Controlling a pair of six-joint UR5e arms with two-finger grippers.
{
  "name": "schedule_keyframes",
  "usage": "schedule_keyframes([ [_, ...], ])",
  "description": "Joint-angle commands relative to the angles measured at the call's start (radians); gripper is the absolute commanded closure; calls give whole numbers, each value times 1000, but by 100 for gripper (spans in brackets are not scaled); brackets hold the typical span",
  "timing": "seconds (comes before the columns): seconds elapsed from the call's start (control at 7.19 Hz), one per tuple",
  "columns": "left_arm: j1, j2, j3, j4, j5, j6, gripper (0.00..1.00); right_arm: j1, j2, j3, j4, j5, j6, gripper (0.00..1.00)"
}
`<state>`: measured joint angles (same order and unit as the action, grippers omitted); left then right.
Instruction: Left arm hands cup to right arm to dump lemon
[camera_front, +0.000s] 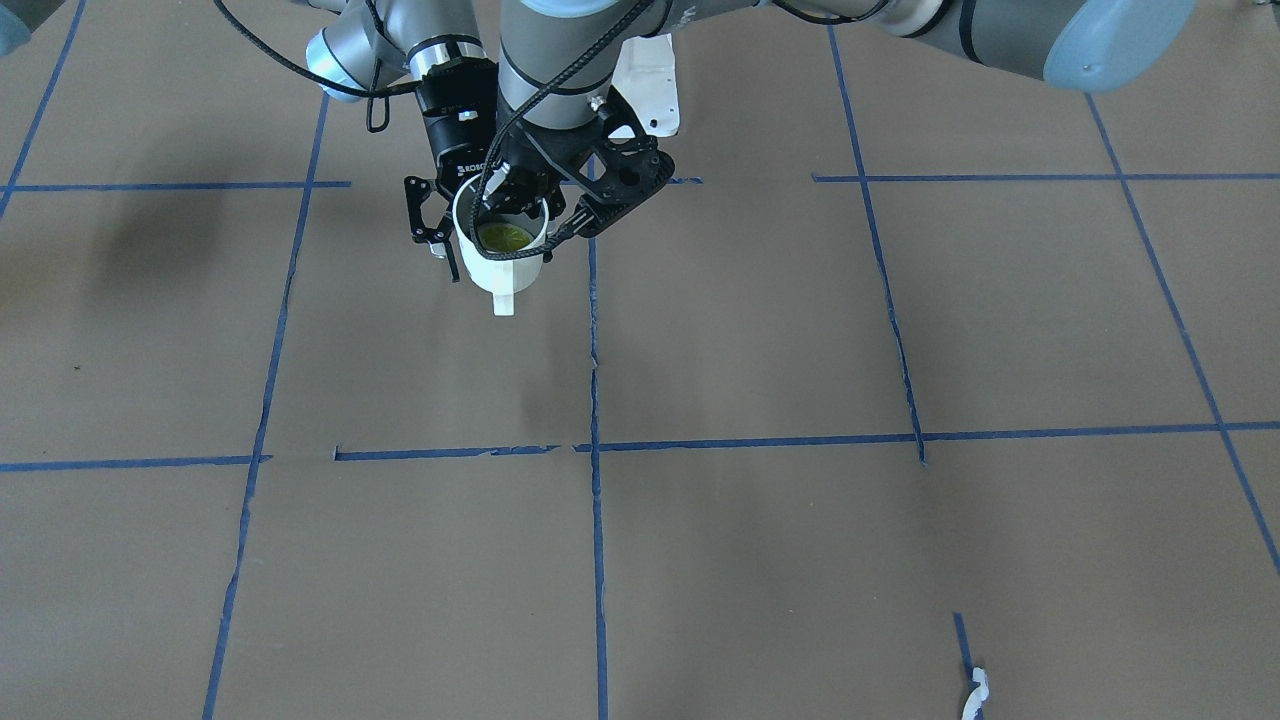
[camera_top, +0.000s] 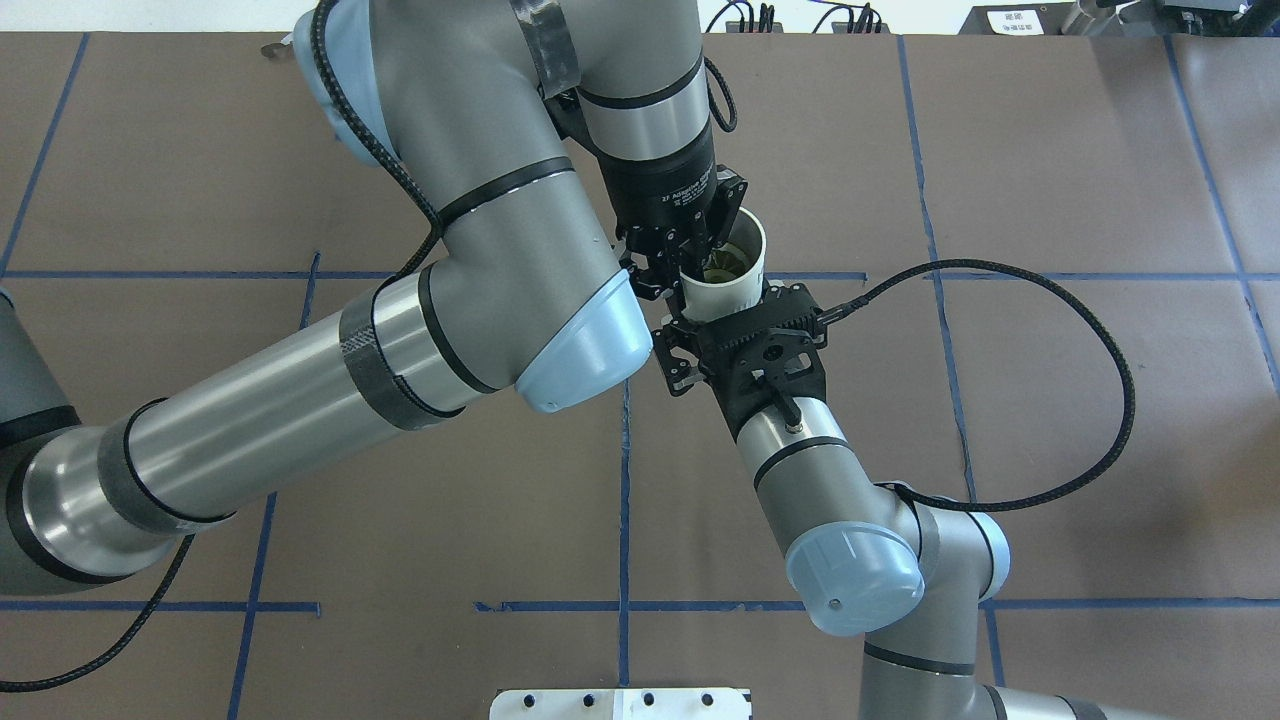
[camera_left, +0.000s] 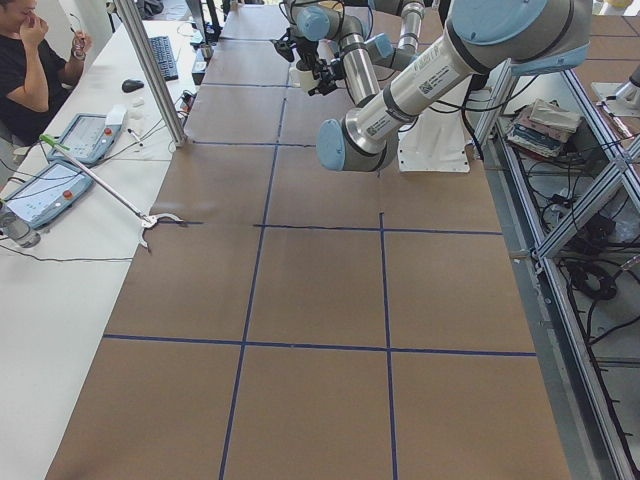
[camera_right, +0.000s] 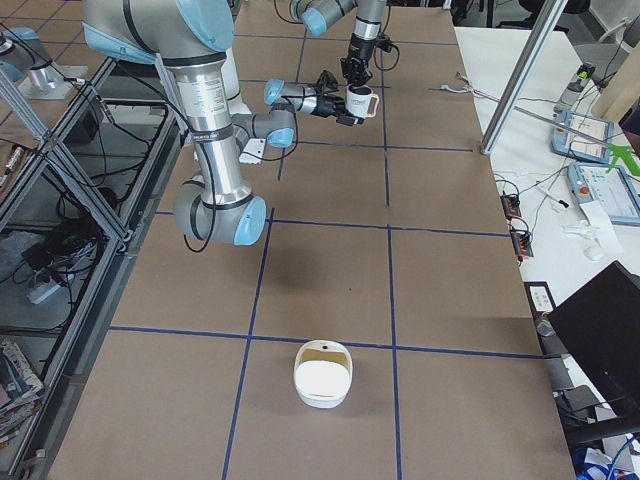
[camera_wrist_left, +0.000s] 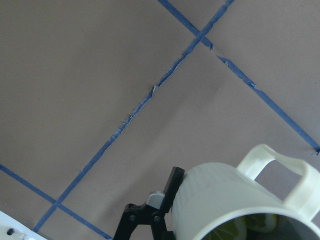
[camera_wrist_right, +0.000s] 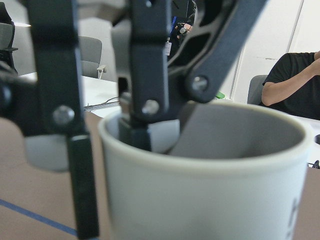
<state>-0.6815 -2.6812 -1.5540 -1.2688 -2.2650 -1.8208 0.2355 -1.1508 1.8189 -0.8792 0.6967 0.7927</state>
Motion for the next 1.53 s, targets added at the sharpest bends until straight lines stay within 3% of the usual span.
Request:
schedule_keyframes([
  [0.0,-1,-2,-3,-1,1,0,0,-10,0,3,-1,-6,-3,96],
  [0.28,-19,4,-96,-1,10,3,0,-12,-9,0,-1,-26,-3,96],
  [0.56,-119,7,-123,-3,16,15,0,1,-45,20,0,-26,34,97],
  [0.84,-150,47,-126,-11,16,43,0,80,-157,48,20,-8,307,100],
  [1.25,-170,107,-173,-9,18,77,0,301,-335,59,271,254,330,98],
  [1.39,-173,115,-175,-9,18,77,0,399,-399,59,339,399,332,98],
])
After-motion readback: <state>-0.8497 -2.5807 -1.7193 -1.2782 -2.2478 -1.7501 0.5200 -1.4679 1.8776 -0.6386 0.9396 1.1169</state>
